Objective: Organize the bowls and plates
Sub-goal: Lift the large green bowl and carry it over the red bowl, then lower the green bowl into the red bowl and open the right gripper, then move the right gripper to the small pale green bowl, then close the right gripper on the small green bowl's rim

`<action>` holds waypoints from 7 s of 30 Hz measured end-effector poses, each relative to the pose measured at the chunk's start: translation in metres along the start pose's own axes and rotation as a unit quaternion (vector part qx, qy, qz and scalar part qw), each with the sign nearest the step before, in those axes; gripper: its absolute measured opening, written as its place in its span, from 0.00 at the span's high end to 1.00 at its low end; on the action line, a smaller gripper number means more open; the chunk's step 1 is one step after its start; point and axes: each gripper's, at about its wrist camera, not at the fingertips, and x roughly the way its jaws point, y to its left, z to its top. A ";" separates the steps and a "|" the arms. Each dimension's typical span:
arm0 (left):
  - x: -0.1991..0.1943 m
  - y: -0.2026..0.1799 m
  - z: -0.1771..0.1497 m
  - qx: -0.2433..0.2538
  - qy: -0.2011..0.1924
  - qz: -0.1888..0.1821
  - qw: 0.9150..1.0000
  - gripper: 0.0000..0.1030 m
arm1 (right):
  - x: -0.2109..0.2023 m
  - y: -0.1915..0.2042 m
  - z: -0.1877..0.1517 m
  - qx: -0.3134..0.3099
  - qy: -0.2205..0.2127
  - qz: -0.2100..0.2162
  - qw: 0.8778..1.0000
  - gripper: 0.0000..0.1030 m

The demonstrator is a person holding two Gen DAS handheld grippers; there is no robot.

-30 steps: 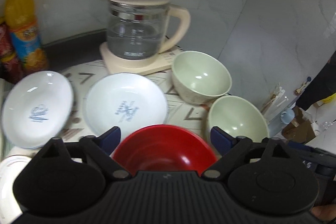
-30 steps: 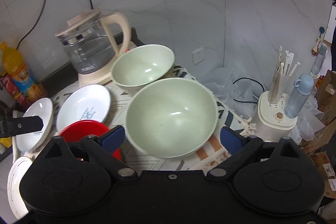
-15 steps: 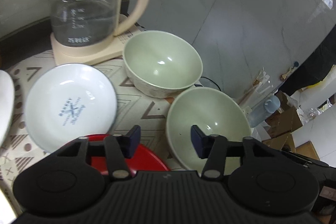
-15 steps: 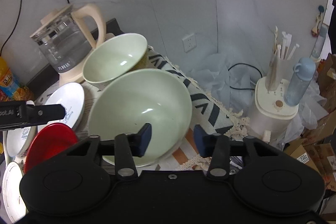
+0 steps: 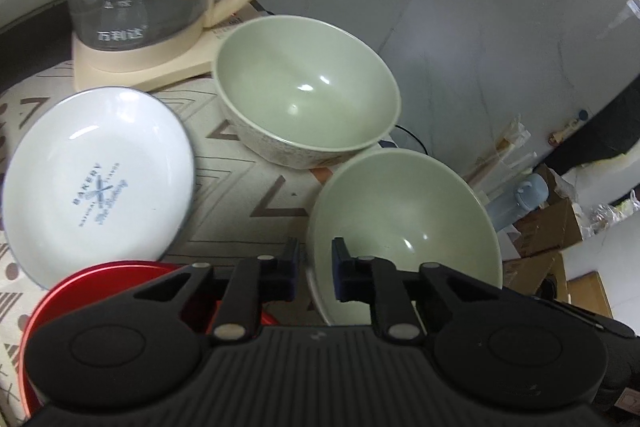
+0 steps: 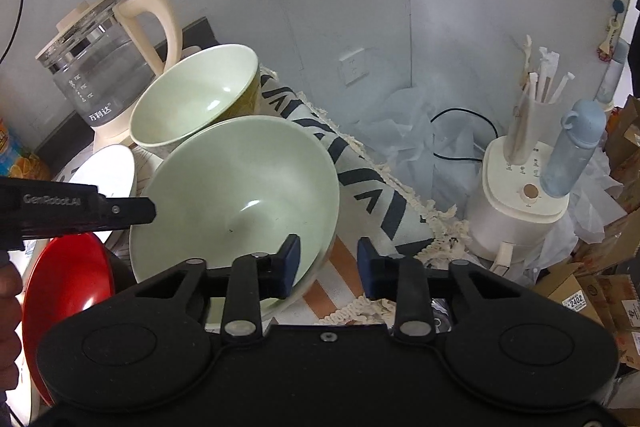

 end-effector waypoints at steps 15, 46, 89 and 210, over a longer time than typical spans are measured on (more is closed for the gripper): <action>-0.042 0.000 -0.002 -0.008 -0.038 0.002 0.999 0.92 | -0.024 0.008 0.004 -0.017 -0.035 0.024 0.999 0.84; -0.169 0.074 -0.069 -0.079 -0.108 0.049 0.990 0.95 | -0.095 0.100 -0.031 -0.072 -0.087 0.093 0.989 0.86; -0.142 0.118 -0.081 -0.120 -0.033 0.082 0.989 0.70 | -0.047 0.139 -0.049 -0.113 0.005 0.064 0.991 0.88; -0.023 0.052 0.066 -0.140 -0.072 0.037 0.987 0.88 | 0.056 0.064 0.094 -0.022 0.010 0.071 0.997 0.79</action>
